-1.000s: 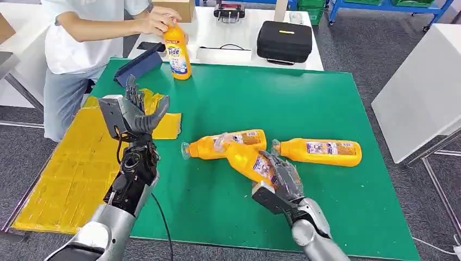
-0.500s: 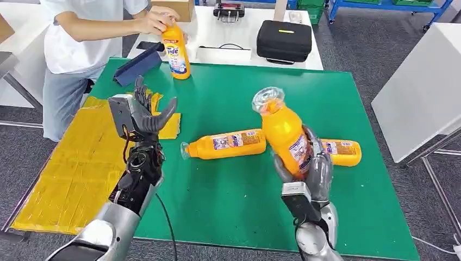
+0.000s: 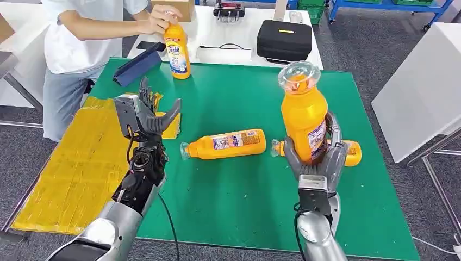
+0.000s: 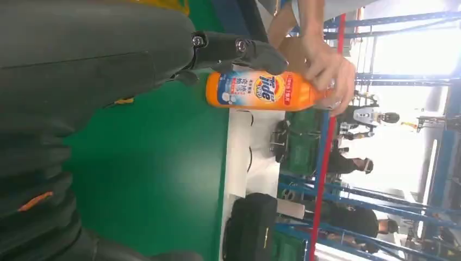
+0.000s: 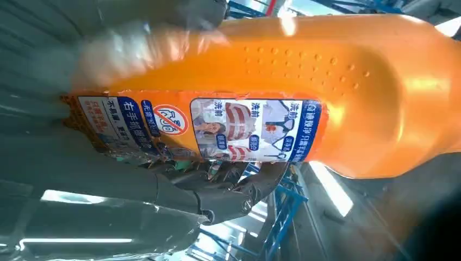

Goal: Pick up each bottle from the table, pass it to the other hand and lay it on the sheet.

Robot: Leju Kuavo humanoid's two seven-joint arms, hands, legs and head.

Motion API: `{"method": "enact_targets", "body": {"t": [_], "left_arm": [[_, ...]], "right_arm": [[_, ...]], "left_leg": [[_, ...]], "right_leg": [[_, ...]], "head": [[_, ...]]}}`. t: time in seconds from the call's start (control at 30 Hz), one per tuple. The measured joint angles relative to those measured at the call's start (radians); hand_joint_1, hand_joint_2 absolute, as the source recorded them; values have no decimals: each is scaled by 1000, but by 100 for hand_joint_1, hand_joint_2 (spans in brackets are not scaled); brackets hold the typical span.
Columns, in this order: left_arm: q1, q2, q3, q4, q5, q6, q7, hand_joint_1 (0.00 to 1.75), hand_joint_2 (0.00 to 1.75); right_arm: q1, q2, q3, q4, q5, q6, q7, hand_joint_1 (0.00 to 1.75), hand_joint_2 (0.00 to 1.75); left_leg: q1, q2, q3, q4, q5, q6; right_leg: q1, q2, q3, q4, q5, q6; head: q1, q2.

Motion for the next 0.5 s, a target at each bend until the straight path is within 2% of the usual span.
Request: {"method": "enact_targets", "body": {"t": [0.23,0.5], "left_arm": [[0,0,-1,1,4,0,0,0,175],[0,-5,-11,2,9,-13,0,0,175]], "right_arm": [[-32,2,0,31,-42,0,-18,175,175],[-76,8,-3,137,-164,1,-72,175,175]], "left_leg": [[0,0,0,0,0,0],[0,0,0,0,0,0]], "right_leg": [[0,0,0,0,0,0],[0,0,0,0,0,0]], "head": [[0,0],[0,0]]}}
